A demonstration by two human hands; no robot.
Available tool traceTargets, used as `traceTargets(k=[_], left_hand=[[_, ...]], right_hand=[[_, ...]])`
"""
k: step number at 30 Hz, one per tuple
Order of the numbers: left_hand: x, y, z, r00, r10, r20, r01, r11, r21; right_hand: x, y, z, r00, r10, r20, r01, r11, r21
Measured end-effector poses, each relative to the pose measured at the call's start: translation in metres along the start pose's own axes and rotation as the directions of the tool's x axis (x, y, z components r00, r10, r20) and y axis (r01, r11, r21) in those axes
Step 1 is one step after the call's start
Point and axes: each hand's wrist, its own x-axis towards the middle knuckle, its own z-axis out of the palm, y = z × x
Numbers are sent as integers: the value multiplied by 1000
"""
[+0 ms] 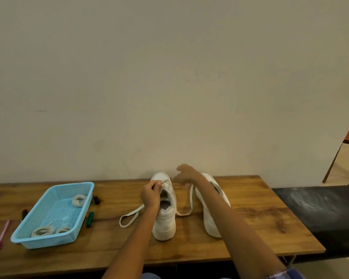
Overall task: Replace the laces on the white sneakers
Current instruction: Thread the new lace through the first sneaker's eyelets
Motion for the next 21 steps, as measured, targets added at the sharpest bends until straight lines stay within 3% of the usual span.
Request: traceTargets(k=[3,8,12,15,18,21], left_hand=[[-1,1,-1,1000,-3,-8,3,1000,-5],[0,2,0,1000,-14,-8,14,1000,21],[9,14,-12,991,68,116,-89,977,192],[18,26,-23,956,132,263,-235,879,415],[21,35,-23,952,94,290,-233,840,491],[24,28,-30,963,44,265,-196,790,581]], right_hand=[[5,4,31,992,-124,-38,120,988,-99],[6,9,50,969,-144,-200,156,987,45],[9,14,36,956,-125,-265,149,986,74],[11,12,26,942,-147,-301,186,977,107],[11,4,27,922,-171,-347,210,975,78],[13,16,32,946,-114,-305,120,993,-1]])
